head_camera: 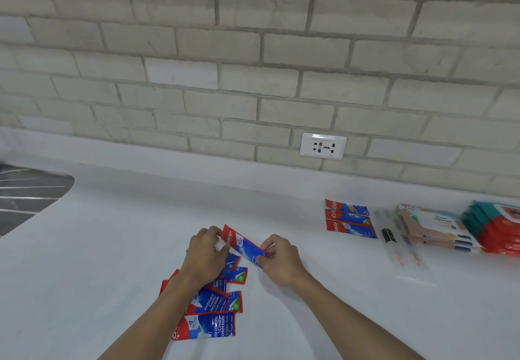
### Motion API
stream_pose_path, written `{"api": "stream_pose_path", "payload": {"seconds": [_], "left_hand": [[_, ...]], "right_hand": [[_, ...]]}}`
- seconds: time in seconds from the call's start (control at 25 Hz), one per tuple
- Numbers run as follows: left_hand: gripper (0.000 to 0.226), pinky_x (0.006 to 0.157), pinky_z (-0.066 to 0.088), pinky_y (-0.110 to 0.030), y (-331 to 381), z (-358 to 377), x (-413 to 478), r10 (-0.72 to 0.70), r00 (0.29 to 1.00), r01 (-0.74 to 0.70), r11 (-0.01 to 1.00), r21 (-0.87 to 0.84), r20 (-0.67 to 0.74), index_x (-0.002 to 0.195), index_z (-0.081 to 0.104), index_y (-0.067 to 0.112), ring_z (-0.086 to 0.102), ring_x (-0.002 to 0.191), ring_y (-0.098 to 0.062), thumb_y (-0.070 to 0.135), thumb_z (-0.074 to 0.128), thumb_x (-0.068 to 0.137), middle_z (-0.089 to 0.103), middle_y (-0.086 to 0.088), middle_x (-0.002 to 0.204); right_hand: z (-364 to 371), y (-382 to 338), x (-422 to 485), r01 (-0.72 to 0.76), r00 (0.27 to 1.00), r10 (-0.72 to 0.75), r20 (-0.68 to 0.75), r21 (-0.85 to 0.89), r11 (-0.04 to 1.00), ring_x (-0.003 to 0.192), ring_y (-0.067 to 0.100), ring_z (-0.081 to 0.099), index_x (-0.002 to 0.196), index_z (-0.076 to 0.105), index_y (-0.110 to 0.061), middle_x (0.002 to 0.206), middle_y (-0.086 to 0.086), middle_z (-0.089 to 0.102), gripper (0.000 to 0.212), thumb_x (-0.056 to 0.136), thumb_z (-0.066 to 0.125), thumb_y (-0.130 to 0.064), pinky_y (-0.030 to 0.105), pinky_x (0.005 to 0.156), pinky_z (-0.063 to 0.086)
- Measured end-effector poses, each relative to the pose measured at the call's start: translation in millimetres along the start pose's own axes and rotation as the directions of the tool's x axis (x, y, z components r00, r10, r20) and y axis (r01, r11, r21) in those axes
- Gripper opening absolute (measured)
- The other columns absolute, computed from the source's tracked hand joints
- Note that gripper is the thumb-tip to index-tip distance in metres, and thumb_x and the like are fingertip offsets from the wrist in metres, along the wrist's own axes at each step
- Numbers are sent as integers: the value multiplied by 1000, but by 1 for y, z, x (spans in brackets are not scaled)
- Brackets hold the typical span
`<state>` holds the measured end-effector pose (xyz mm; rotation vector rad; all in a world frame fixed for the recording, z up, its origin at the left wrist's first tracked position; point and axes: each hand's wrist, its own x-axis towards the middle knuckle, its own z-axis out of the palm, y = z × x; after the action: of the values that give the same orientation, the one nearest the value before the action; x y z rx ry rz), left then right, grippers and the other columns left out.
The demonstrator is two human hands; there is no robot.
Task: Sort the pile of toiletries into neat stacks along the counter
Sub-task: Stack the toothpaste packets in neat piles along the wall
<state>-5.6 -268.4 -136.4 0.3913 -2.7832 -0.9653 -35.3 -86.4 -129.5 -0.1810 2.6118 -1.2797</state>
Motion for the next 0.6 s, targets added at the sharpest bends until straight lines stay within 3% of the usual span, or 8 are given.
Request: {"api": "stream_pose_path", "payload": {"seconds": [0.08,0.2,0.4,0.6], "left_hand": [[47,87,56,-34,3,-1,1,-42,999,41,997,-65,-10,130,44,23,54,114,-17,33,63,89,51,-1,131],[55,76,55,-25,14,-7,4,-54,994,74,970,-233,91,136,39,25,55,109,-13,36,65,87,52,5,127],[16,74,60,-32,37,-12,9,-50,979,141,867,-478,198,106,61,20,68,85,-16,18,63,90,68,-2,102],[13,74,60,-31,65,11,12,-11,972,147,813,-564,236,101,67,8,68,70,-16,10,65,88,70,-11,92]], "right_hand": [[-3,1,-4,-12,1000,13,-18,45,999,102,13,62,94,50,-21,110,6,65,17,89,67,-22,13,53,45],[-10,6,-8,3,1000,-3,-2,96,995,76,7,62,89,52,-23,104,7,69,17,88,68,-19,16,53,46],[-41,19,-16,-27,999,33,-31,170,985,61,9,58,93,56,-21,97,9,69,13,88,67,-16,21,50,46],[-79,38,-22,-94,990,118,-81,254,963,67,15,64,101,58,-15,95,8,68,16,88,67,-17,24,52,51]]}}
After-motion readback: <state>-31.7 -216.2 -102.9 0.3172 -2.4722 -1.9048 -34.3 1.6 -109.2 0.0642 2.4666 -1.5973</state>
